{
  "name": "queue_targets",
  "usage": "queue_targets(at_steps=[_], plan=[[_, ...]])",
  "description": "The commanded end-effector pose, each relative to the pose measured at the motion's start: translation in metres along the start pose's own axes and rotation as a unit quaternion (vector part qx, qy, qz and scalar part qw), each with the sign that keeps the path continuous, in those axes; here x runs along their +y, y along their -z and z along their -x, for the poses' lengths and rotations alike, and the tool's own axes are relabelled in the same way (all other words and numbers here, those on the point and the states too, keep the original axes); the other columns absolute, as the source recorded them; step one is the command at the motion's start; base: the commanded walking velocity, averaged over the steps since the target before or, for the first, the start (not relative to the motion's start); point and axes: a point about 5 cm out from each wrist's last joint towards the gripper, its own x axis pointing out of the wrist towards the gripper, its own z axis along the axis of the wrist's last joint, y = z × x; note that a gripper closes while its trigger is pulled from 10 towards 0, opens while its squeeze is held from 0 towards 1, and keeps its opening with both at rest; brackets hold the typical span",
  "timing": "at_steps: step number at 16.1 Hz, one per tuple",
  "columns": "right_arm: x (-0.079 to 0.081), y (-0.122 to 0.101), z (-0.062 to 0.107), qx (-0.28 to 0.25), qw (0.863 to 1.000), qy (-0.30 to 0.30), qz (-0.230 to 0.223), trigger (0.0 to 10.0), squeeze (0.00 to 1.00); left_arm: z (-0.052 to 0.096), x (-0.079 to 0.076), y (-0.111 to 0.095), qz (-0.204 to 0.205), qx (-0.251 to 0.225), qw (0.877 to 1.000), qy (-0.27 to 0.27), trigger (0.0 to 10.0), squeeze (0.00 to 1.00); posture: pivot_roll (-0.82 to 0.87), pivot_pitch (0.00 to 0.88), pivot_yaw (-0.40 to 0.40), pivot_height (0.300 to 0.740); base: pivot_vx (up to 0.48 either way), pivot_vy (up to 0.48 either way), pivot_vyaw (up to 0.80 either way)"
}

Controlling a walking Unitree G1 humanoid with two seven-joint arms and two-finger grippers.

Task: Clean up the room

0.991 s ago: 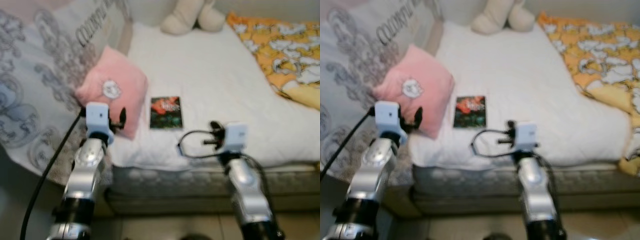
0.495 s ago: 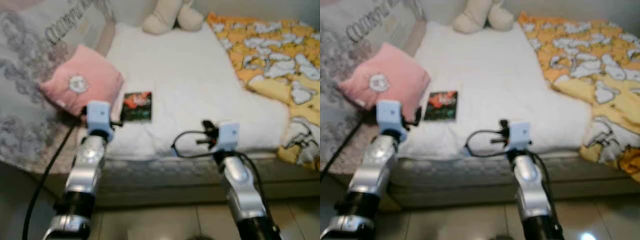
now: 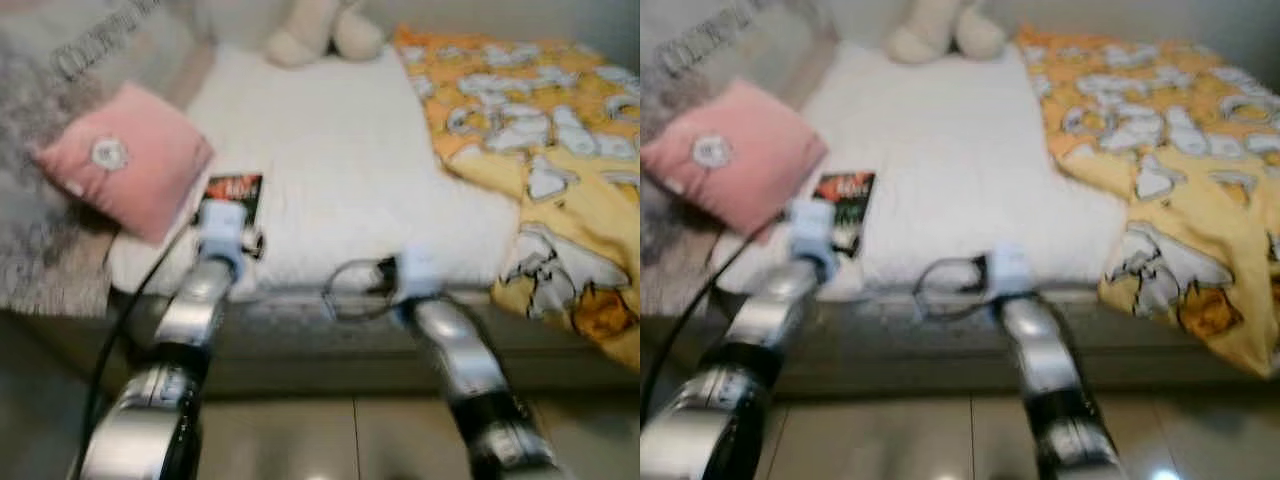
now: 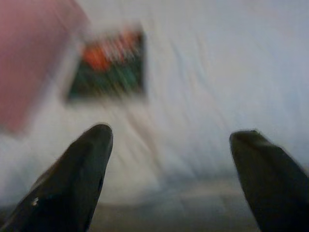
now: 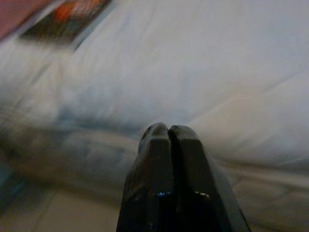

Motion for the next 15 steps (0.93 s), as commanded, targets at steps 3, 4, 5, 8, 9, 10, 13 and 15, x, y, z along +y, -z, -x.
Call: queue_targets(at_steps=[3,4,5,8,9,10,13,15], plan=[[-0.010,0.018,-0.013,0.096,0.994,0.049,-0.028,10.0,0.00,0.001,-0.026,0.051,0.005,0.150,0.987,0.050,10.0,0.00,-0.15,0.000,0.064,0.740,0.000,0.000,0.00],[-0.009,0.026,-0.012,0.118,0.991,0.053,-0.030,10.0,0.00,0.003,-0.029,0.062,0.006,0.173,0.984,0.051,10.0,0.00,-0.18,0.000,0.074,0.740,0.000,0.000,0.00],[-0.007,0.050,-0.007,0.178,0.979,0.075,-0.060,10.0,0.00,0.009,-0.031,0.082,0.020,0.209,0.977,0.042,10.0,0.00,-0.20,0.000,0.082,0.740,0.000,0.000,0.00],[0.011,0.072,-0.003,0.236,0.965,0.085,-0.079,10.0,0.00,0.021,-0.046,0.112,-0.023,0.262,0.964,0.051,10.0,0.00,-0.19,0.000,0.049,0.740,0.000,0.000,0.00],[0.013,0.085,0.002,0.259,0.960,0.086,-0.068,10.0,0.00,0.023,-0.046,0.114,-0.054,0.269,0.959,0.069,10.0,0.00,-0.19,0.000,0.047,0.740,0.000,0.000,0.00],[0.009,0.090,0.005,0.272,0.954,0.108,-0.069,10.0,0.00,0.025,-0.040,0.119,-0.057,0.288,0.954,0.064,10.0,0.00,-0.19,0.000,0.047,0.740,0.000,0.000,0.00],[0.004,0.099,0.011,0.304,0.947,0.100,-0.020,10.0,0.00,0.028,-0.042,0.125,-0.030,0.310,0.948,0.060,10.0,0.00,-0.20,0.000,0.040,0.740,0.000,0.000,0.00],[0.000,0.100,0.012,0.311,0.945,0.102,0.003,10.0,0.00,0.027,-0.042,0.122,0.004,0.307,0.950,0.053,10.0,0.00,-0.18,0.000,0.018,0.740,0.000,0.000,0.00]])
